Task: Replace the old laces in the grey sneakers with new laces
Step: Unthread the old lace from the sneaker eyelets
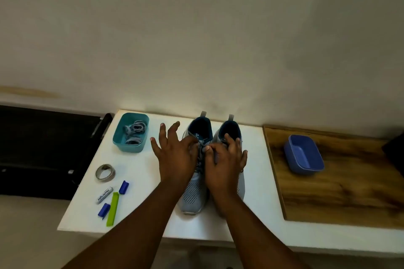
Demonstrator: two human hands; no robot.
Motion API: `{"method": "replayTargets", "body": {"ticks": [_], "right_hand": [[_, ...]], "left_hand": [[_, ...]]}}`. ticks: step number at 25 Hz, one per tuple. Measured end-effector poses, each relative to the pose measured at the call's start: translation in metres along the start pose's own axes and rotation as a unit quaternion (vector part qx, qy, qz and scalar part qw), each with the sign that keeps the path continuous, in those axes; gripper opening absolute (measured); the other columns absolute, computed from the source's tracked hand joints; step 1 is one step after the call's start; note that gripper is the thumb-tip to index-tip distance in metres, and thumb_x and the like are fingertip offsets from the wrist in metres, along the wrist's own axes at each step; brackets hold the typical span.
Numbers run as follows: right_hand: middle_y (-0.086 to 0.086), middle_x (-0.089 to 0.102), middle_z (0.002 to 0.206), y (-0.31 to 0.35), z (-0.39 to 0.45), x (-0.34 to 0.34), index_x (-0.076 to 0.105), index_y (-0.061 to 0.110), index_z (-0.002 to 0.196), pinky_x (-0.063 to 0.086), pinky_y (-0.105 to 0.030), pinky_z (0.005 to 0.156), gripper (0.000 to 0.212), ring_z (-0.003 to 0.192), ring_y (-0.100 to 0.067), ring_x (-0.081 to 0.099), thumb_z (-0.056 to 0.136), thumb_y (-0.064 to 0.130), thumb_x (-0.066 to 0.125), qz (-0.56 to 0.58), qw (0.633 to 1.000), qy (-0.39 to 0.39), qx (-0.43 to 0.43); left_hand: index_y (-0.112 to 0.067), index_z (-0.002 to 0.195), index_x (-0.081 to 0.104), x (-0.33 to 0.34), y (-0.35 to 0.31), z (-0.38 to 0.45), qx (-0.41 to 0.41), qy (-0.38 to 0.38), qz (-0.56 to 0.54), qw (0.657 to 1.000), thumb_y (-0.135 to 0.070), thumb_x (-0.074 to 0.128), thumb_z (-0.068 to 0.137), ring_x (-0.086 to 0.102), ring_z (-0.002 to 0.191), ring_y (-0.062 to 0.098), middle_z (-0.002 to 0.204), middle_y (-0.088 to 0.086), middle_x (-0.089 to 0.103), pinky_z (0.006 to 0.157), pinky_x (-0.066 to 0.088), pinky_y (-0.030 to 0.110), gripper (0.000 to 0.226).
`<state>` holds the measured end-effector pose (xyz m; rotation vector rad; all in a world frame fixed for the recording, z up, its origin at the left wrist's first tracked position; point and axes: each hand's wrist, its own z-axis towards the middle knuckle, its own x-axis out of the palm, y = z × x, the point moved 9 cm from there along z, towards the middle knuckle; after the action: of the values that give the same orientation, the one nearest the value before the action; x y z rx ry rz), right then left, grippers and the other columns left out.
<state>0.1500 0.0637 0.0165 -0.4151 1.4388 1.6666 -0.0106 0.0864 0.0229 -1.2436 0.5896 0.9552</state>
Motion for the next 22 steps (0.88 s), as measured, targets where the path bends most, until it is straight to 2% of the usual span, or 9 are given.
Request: {"method": "replayTargets", "body": {"ticks": [6, 9, 11, 13, 15, 17, 19, 20, 22], "right_hand": [[0.003, 0.042, 0.158, 0.007, 0.016, -0.006, 0.071, 0.031, 0.108, -0.004, -0.047, 0.127, 0.024, 0.156, -0.020, 0.016, 0.102, 0.043, 0.051, 0.031, 0.999, -0.011, 0.001], [0.009, 0.044, 0.150, 0.032, 0.025, -0.038, 0.068, 0.031, 0.104, 0.026, -0.057, 0.121, 0.020, 0.146, -0.020, 0.034, 0.101, 0.041, 0.050, 0.119, 0.990, -0.066, -0.032], [0.007, 0.047, 0.144, 0.045, 0.030, -0.079, 0.067, 0.024, 0.103, 0.043, -0.049, 0.109, 0.015, 0.135, -0.020, 0.046, 0.102, 0.033, 0.054, 0.219, 0.964, -0.143, -0.052], [-0.001, 0.051, 0.136, 0.051, 0.033, -0.119, 0.068, 0.016, 0.100, 0.044, -0.028, 0.105, 0.010, 0.127, -0.016, 0.052, 0.103, 0.020, 0.059, 0.277, 0.932, -0.220, -0.073], [-0.001, 0.054, 0.128, 0.047, 0.038, -0.138, 0.068, 0.019, 0.097, 0.042, -0.015, 0.098, 0.008, 0.121, -0.009, 0.055, 0.102, 0.016, 0.062, 0.303, 0.917, -0.254, -0.052], [0.003, 0.055, 0.125, 0.034, 0.047, -0.126, 0.068, 0.029, 0.101, 0.043, -0.010, 0.090, 0.008, 0.116, -0.005, 0.056, 0.102, 0.022, 0.063, 0.312, 0.926, -0.214, -0.001], [0.008, 0.050, 0.130, 0.019, 0.050, -0.098, 0.066, 0.032, 0.117, 0.042, -0.009, 0.090, 0.018, 0.119, -0.003, 0.051, 0.100, 0.031, 0.064, 0.254, 0.957, -0.132, 0.051], [0.010, 0.047, 0.133, 0.012, 0.048, -0.086, 0.062, 0.033, 0.125, 0.043, -0.015, 0.097, 0.027, 0.124, -0.007, 0.048, 0.098, 0.034, 0.065, 0.201, 0.972, -0.107, 0.056], [0.006, 0.045, 0.137, 0.010, 0.041, -0.064, 0.058, 0.033, 0.127, 0.044, -0.040, 0.107, 0.034, 0.130, -0.017, 0.043, 0.095, 0.033, 0.068, 0.081, 0.994, -0.070, 0.025]], "left_hand": [[-0.042, 0.112, 0.070, 0.007, 0.001, -0.005, 0.006, -0.012, 0.043, 0.999, -0.053, 0.058, 0.095, 0.009, 0.155, 0.033, 0.158, 0.001, 0.035, 0.119, 0.011, 0.066, 0.024], [-0.040, 0.108, 0.071, 0.010, 0.000, 0.006, 0.012, -0.001, 0.032, 0.999, -0.047, 0.061, 0.094, 0.008, 0.155, 0.033, 0.156, 0.001, 0.040, 0.119, 0.008, 0.067, 0.018], [-0.039, 0.109, 0.070, 0.014, 0.000, 0.012, 0.022, 0.016, 0.022, 0.999, -0.041, 0.062, 0.094, 0.010, 0.155, 0.033, 0.153, 0.001, 0.043, 0.119, 0.006, 0.067, 0.016], [-0.036, 0.110, 0.070, 0.017, 0.000, 0.014, 0.038, 0.021, 0.011, 0.999, -0.036, 0.062, 0.095, 0.013, 0.154, 0.032, 0.150, 0.001, 0.046, 0.120, 0.007, 0.066, 0.017], [-0.034, 0.108, 0.070, 0.015, 0.001, 0.015, 0.042, 0.020, -0.006, 0.999, -0.035, 0.063, 0.095, 0.016, 0.153, 0.031, 0.146, -0.001, 0.049, 0.121, 0.006, 0.062, 0.015], [-0.032, 0.104, 0.070, 0.015, 0.003, 0.019, 0.029, 0.034, -0.043, 0.998, -0.038, 0.064, 0.093, 0.020, 0.152, 0.028, 0.140, -0.002, 0.051, 0.122, 0.007, 0.057, 0.014], [-0.030, 0.098, 0.071, 0.016, 0.011, 0.023, -0.008, 0.060, -0.090, 0.994, -0.043, 0.060, 0.089, 0.034, 0.143, 0.027, 0.130, -0.001, 0.055, 0.120, 0.022, 0.054, 0.019], [-0.030, 0.096, 0.070, 0.015, 0.013, 0.024, -0.027, 0.070, -0.121, 0.990, -0.045, 0.055, 0.086, 0.041, 0.135, 0.026, 0.125, -0.001, 0.057, 0.114, 0.032, 0.051, 0.024], [-0.030, 0.089, 0.067, 0.012, 0.015, 0.025, -0.083, 0.091, -0.228, 0.966, -0.042, 0.052, 0.086, 0.051, 0.121, 0.022, 0.116, -0.001, 0.060, 0.102, 0.043, 0.041, 0.020]]}}
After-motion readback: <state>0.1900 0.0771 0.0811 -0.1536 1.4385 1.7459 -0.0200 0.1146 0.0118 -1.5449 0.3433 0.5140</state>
